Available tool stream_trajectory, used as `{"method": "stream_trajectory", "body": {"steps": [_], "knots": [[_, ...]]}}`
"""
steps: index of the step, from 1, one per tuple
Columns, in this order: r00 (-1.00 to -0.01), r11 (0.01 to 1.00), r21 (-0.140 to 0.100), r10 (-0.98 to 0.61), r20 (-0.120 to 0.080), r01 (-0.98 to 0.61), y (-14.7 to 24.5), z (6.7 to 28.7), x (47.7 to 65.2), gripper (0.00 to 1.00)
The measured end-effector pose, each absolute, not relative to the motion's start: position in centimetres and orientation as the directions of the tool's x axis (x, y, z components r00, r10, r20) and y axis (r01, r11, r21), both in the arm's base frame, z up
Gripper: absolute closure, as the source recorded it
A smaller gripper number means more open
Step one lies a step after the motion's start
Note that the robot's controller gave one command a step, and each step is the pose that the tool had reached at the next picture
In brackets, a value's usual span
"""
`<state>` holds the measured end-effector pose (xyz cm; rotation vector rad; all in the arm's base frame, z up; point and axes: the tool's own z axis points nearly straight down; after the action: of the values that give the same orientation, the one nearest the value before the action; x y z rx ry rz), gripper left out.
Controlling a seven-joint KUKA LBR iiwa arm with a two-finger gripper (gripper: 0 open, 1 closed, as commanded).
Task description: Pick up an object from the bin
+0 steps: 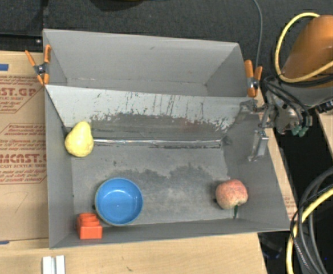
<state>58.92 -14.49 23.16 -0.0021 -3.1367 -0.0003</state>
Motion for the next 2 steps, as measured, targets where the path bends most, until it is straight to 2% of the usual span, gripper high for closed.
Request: {"method": "stream_trajectory", "body": {"steps": [1, 2], "knots": [[-1.0, 1.0, -0.001, -0.001, -0.003, -0.001, -14.4, 23.7, 59.1, 0.0], [-0.989, 0.989, 0.005, -0.15, 0.016, -0.15, -14.8, 7.7, 49.3, 0.0]]}}
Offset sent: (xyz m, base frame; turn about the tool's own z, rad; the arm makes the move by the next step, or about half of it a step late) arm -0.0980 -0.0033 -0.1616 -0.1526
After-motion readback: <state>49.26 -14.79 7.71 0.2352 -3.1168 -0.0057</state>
